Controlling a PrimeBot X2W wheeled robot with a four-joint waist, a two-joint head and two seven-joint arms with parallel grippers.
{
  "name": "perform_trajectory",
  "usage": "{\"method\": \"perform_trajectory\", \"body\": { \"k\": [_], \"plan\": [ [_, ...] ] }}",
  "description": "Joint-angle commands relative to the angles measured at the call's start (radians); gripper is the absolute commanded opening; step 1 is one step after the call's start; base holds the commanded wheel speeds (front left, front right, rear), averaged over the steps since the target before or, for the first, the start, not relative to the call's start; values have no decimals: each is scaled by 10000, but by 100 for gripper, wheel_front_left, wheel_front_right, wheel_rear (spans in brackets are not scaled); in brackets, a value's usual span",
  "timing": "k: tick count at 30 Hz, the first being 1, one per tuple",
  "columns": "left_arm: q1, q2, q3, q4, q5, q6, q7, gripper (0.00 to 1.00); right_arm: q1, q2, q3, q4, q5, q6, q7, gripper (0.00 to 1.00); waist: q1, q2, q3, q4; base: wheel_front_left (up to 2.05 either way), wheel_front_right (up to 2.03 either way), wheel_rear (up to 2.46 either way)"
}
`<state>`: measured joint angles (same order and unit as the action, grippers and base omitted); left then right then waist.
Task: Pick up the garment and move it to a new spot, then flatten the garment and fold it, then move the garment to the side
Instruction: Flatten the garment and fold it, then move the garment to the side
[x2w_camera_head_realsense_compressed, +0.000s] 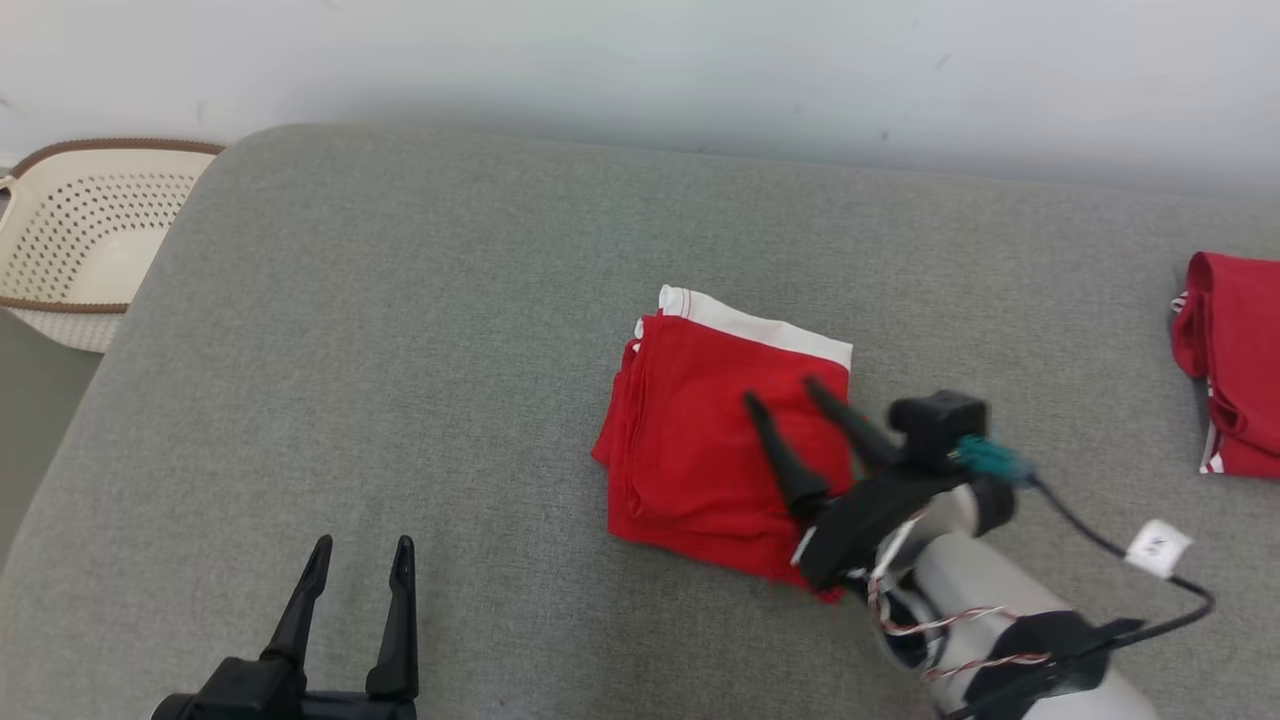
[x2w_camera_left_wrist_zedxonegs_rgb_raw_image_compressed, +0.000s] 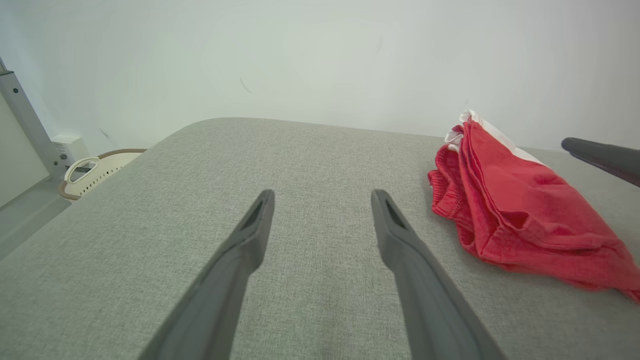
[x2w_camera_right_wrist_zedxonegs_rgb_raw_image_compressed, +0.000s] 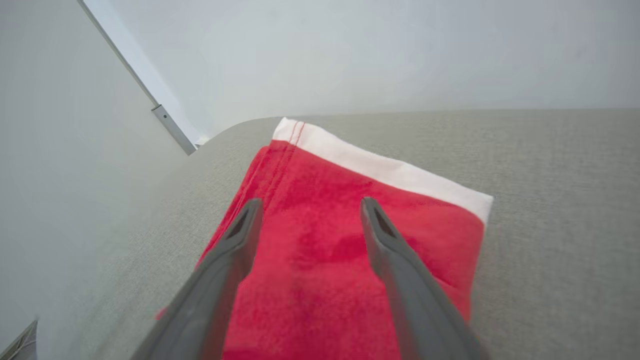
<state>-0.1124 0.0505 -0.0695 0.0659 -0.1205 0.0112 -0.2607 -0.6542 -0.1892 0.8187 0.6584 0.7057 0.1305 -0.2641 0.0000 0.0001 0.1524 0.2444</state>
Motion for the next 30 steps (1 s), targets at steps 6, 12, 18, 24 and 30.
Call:
{"method": "perform_trajectory", "body": {
  "k": [6, 12, 18, 24, 30],
  "plan": [
    [268, 6, 152, -65, 129, 25, -39, 100, 170, -537, -982, 340, -168, 4, -13, 100, 0, -1, -185, -244, 0, 0, 0],
    [315, 6, 251, -78, 209, -30, -39, 100, -49, -661, -804, 1182, 528, 4, 379, 100, 0, -1, -262, -313, 0, 0, 0],
    [273, 6, 293, -112, 215, -66, -39, 100, -190, -640, -425, 1559, 1192, 4, 685, 100, 0, -1, -181, -240, 0, 0, 0],
    [203, 6, 234, -113, 163, -50, -39, 100, -332, -546, -15, 1925, 1576, 4, 723, 100, 0, -1, -47, -102, 0, 0, 0],
    [171, 6, 208, -92, 138, -40, -39, 100, -412, -383, 483, 2217, 2151, 5, 949, 100, 0, -1, 41, -24, 0, 0, 0]
  ]
}}
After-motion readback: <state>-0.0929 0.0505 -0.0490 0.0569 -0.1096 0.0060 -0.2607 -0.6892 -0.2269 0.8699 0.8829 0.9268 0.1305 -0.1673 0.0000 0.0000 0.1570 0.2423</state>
